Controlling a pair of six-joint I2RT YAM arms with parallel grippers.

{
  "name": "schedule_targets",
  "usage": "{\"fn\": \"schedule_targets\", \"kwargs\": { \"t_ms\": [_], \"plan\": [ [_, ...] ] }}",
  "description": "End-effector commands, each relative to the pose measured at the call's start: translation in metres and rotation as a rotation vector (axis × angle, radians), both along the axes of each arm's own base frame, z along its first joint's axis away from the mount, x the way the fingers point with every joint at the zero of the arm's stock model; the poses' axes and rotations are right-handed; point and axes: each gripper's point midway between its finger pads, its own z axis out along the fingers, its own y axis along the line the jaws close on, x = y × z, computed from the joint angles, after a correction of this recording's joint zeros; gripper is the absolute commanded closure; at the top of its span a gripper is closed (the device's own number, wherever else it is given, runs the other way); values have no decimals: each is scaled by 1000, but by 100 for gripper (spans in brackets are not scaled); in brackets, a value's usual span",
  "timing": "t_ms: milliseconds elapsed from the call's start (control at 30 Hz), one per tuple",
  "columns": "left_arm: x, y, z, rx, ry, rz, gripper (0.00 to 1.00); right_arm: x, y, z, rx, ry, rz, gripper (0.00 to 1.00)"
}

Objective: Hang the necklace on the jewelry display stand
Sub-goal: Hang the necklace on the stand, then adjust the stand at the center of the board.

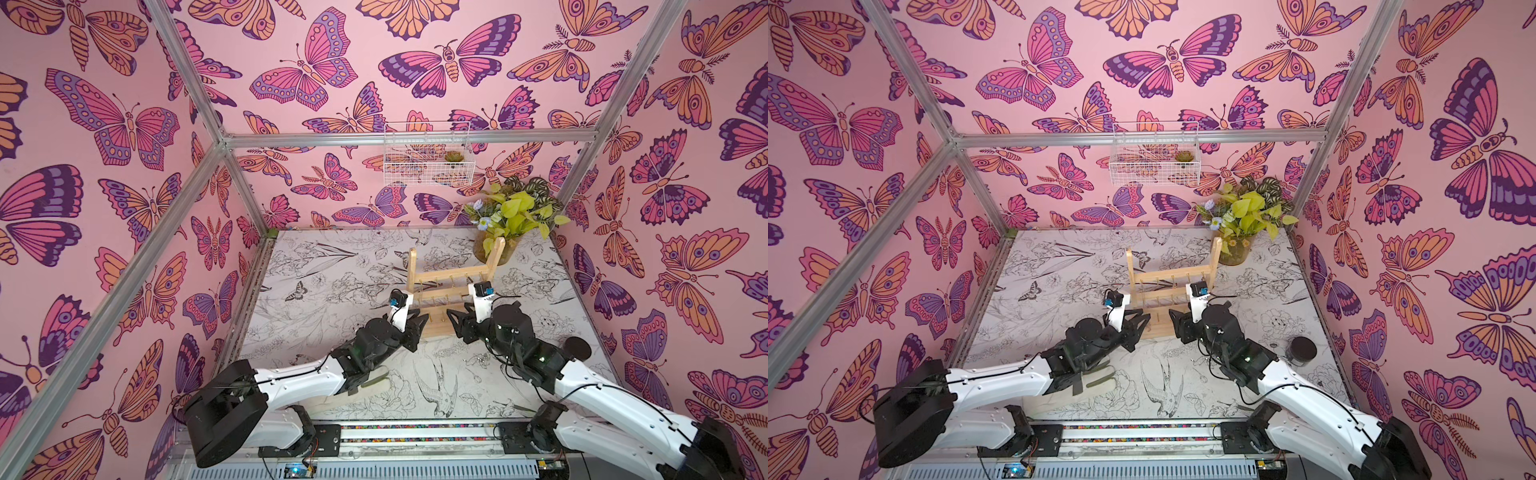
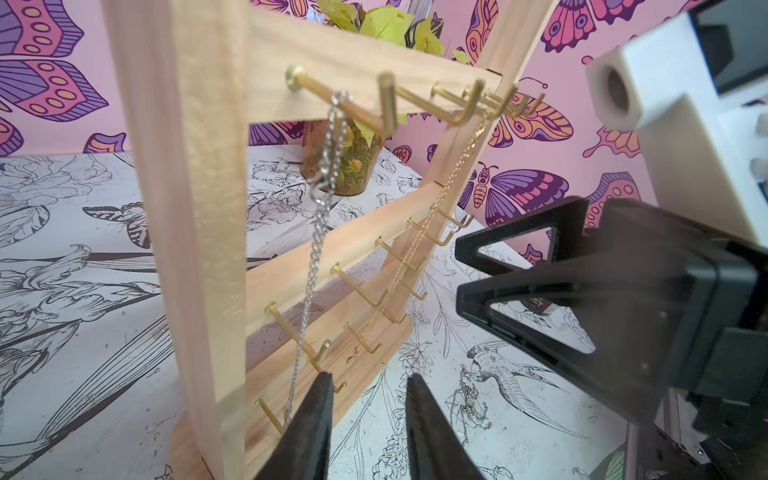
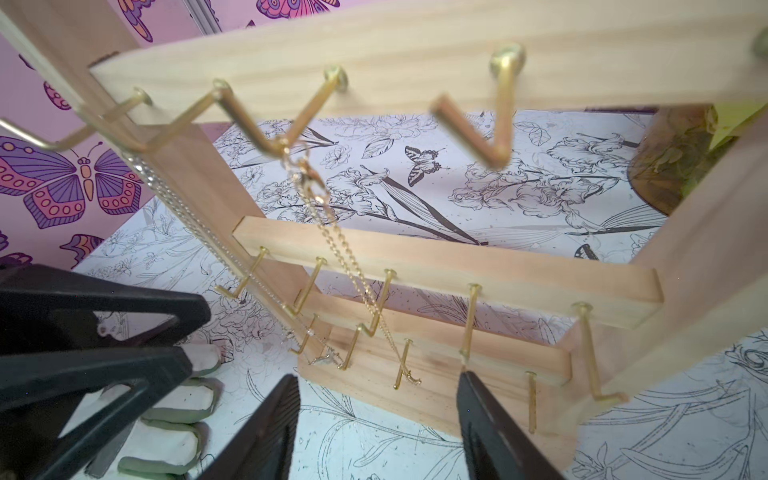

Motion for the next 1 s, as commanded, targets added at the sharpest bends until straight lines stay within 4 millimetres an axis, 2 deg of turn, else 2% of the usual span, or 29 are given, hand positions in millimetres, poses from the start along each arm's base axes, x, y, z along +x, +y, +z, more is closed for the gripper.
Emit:
{"fn": "schedule_targets", "kwargs": {
  "t_ms": [0, 267, 800, 967],
  "plan": [
    [-4, 12, -5, 19, 5, 23, 68, -4, 2, 4, -3, 13, 21, 37],
    [-7, 25, -6, 42, 18, 43, 68, -11, -7, 9, 3, 2, 12, 34],
    [5, 57, -3, 74, 67, 153, 68, -24, -21, 23, -13, 16, -2, 31],
    [6, 73, -11, 109, 130, 209, 67, -28, -41, 17, -67, 86, -89, 31]
  ]
}}
